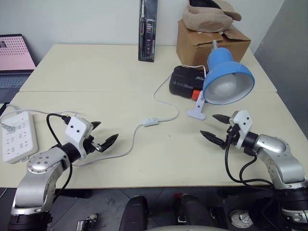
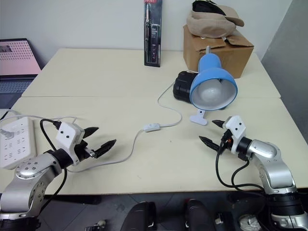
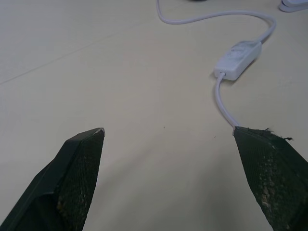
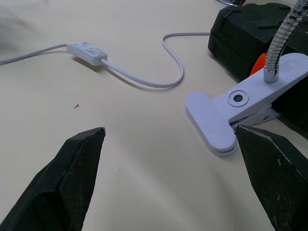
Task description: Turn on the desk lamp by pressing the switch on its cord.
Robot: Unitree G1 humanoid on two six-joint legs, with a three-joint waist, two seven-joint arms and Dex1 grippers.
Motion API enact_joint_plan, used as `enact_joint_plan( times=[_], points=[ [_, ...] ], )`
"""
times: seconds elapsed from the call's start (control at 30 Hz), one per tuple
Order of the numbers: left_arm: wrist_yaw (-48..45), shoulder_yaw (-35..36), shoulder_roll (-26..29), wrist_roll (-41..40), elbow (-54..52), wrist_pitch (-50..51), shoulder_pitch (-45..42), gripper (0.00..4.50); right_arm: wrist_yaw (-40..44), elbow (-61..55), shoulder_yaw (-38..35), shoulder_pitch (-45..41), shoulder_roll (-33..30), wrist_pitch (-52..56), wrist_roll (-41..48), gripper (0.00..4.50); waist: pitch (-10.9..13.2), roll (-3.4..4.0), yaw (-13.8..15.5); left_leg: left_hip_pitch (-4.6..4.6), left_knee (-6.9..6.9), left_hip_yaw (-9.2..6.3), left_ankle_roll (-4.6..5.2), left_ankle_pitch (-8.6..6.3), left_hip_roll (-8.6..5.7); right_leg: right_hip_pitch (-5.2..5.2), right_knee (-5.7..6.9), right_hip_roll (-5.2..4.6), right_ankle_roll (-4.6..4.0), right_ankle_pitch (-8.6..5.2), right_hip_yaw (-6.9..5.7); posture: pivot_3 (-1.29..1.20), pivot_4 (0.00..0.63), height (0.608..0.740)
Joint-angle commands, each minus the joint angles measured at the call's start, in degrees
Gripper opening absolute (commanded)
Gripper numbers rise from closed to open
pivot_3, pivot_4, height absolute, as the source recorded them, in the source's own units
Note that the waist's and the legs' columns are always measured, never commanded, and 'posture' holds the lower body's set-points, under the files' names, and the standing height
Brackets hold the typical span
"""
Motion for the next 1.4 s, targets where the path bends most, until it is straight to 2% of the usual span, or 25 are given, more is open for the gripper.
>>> enact_joint_plan(
  times=[0.03,0.27,0.53,0.63,0.8,0.97,1.17,1.4],
  points=[
    [-0.58,0.17,0.57,0.12,-0.32,-1.54,-0.9,4.45,-0.55,-0.87,-0.41,-0.74,0.34,-0.16,-0.02,4.5,0.0,0.0,0.0,0.0,0.0,0.0,0.0,0.0,0.0,0.0,0.0,0.0,0.0,0.0,0.0,0.0,0.15,0.74],
    [0.37,-0.15,0.66,1.66,0.12,-0.87,-1.82,4.45,-1.39,-1.85,-0.9,-0.64,1.23,1.7,1.34,4.5,0.0,0.0,0.0,-0.01,0.0,0.0,0.0,0.0,0.0,0.0,0.0,0.0,0.0,0.0,0.0,0.0,0.15,0.74],
    [-3.04,-0.35,0.99,1.19,2.51,-5.23,-3.83,4.45,-2.37,-4.14,-1.28,-0.77,1.75,6.19,3.22,4.5,0.0,0.0,0.06,-0.01,-0.01,0.0,0.0,0.0,0.0,0.0,0.0,0.0,0.0,0.0,-0.01,0.0,0.15,0.74],
    [-5.39,0.61,1.11,-0.84,4.71,-5.99,-6.31,4.45,-1.55,-5.57,-1.21,-0.41,1.39,7.24,4.52,4.5,0.0,0.0,0.16,-0.01,0.0,0.0,0.0,0.0,0.0,0.0,0.0,0.0,0.0,0.0,-0.02,0.0,0.15,0.74],
    [-7.13,-1.03,2.2,0.92,9.32,-8.11,-10.47,4.45,-4.47,-8.1,-1.19,-0.23,2.12,8.25,3.69,4.5,0.0,0.0,0.37,-0.01,0.01,0.0,0.0,0.0,0.0,0.0,0.02,0.01,0.0,0.0,-0.03,0.0,0.15,0.74],
    [-11.89,-5.45,2.89,1.81,15.01,-9.53,-16.47,4.45,-7.37,-11.42,-0.85,-0.71,2.48,12.19,4.56,4.5,0.0,0.0,0.87,-0.04,0.01,0.0,0.0,0.0,-0.01,-0.02,0.01,0.01,0.01,0.0,-0.05,0.0,0.15,0.74],
    [-26.71,-18.08,1.85,4.54,29.43,-8.72,-31.07,4.45,-14.45,-22.22,0.69,1.22,3.88,27.46,8.37,4.5,0.0,-0.02,1.12,-0.12,0.05,-0.12,0.0,0.01,-0.02,-0.02,0.03,0.01,0.0,0.0,-0.2,0.0,0.15,0.74],
    [-30.13,-23.96,-2.7,10.3,45.31,-15.8,-40.62,4.45,-18.02,-29.55,0.24,3.11,4.36,33.4,10.59,4.5,0.01,-0.03,0.93,-0.32,0.1,-0.09,0.02,0.01,-0.02,-0.18,-0.01,0.08,0.02,-0.01,-0.12,0.0,0.15,0.74]
  ],
)
